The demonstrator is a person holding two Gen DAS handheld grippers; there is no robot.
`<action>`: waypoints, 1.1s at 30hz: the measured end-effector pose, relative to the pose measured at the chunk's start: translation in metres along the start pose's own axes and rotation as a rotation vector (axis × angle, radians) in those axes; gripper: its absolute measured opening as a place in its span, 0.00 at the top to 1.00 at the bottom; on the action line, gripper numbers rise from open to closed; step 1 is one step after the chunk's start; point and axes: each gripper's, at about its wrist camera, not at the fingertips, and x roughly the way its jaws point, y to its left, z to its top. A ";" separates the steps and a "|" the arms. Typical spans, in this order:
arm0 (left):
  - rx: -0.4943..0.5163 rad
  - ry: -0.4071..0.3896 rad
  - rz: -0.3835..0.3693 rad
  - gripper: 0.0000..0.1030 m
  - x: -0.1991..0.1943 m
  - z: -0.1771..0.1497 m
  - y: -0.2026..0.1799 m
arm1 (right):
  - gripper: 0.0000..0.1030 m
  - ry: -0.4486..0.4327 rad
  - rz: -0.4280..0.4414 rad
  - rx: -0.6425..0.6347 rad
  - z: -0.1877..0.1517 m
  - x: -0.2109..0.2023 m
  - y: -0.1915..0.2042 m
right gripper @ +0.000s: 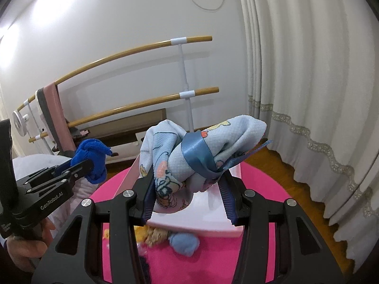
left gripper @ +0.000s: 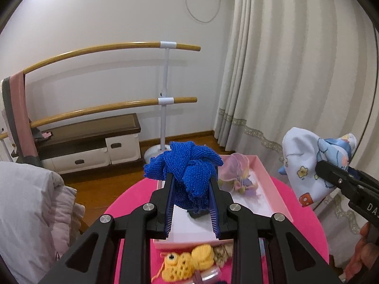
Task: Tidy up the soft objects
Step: 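Lift the blue knit and printed pouch into the pink box and release both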
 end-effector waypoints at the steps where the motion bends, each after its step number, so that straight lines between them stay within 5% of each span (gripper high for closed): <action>1: -0.001 0.003 0.001 0.78 0.007 0.004 0.001 | 0.57 0.003 -0.003 0.001 0.002 0.004 -0.001; 25: 0.004 0.180 -0.033 0.77 0.178 0.045 -0.015 | 0.56 0.180 -0.037 0.039 -0.018 0.100 -0.031; 33: -0.006 0.260 -0.045 0.66 0.225 0.046 -0.011 | 0.56 0.248 -0.025 0.056 -0.031 0.129 -0.034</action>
